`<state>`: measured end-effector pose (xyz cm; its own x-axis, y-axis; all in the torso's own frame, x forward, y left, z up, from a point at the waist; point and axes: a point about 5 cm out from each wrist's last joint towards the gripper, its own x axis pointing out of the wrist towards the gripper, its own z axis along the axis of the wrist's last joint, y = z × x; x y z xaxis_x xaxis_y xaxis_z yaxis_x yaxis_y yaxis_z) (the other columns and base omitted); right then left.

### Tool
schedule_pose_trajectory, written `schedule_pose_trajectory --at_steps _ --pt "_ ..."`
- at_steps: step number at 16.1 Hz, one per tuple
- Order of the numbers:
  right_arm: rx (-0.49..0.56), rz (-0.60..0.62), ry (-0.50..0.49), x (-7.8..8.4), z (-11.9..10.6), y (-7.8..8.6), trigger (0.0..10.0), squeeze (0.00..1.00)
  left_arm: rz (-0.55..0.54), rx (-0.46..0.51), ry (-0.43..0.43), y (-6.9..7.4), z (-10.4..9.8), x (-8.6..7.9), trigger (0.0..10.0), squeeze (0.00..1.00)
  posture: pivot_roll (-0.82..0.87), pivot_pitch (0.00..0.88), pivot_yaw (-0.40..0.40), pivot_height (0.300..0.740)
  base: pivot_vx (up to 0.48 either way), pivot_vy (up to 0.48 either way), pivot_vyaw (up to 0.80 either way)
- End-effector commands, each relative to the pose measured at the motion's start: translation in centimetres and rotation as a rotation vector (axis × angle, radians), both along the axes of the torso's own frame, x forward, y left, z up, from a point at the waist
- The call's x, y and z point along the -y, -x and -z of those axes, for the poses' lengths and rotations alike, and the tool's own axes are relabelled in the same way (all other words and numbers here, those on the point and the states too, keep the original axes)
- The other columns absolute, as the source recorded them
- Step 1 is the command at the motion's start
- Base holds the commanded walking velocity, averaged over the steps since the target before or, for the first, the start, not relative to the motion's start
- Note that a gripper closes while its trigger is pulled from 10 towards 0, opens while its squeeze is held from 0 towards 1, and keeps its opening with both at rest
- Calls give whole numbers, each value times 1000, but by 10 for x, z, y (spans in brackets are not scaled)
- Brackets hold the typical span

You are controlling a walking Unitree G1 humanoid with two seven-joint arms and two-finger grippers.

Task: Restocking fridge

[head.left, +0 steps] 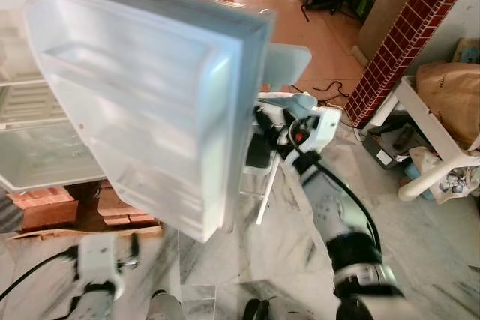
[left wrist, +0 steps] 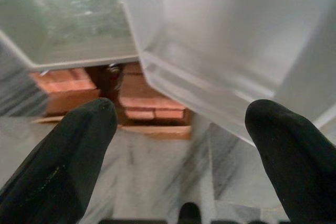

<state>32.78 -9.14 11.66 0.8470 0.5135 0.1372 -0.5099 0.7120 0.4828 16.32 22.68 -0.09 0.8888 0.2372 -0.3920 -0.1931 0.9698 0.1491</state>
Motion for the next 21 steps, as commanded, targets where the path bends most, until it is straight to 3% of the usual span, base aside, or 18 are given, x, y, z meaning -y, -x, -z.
schedule_pose_trajectory --at_steps 1,3,6,11,15,17,19,21 --pt "80 -232 -10 -42 -19 7 10000 0 -5 -1 -6 1 2 1 10000 0 186 89 -81 740 0 0 800" --pt "75 -327 39 -40 -13 18 10000 0 46 44 -59 -4 -4 3 10000 0 195 87 -88 740 0 0 400" --pt "32 -230 241 -10 12 15 10000 0 82 105 -67 -23 -16 9 10000 0 191 86 -88 740 0 0 0" --pt "-9 -176 282 14 23 17 10000 0 112 136 -46 -36 -22 14 10000 0 173 81 -74 740 -168 0 0" --pt "-17 -136 339 11 32 19 10000 0 114 134 -38 -36 -21 17 10000 0 178 80 -76 740 -202 0 0" --pt "-22 -69 375 13 34 16 10000 0 119 136 -41 -37 -22 18 10000 0 181 81 -76 740 0 0 0" --pt "-59 101 439 23 37 6 10000 0 125 136 -38 -39 -23 18 10000 0 189 84 -76 740 0 0 0" --pt "-108 235 473 35 40 -2 10000 0 121 111 -33 -32 -19 16 10000 0 192 87 -77 740 0 0 0"
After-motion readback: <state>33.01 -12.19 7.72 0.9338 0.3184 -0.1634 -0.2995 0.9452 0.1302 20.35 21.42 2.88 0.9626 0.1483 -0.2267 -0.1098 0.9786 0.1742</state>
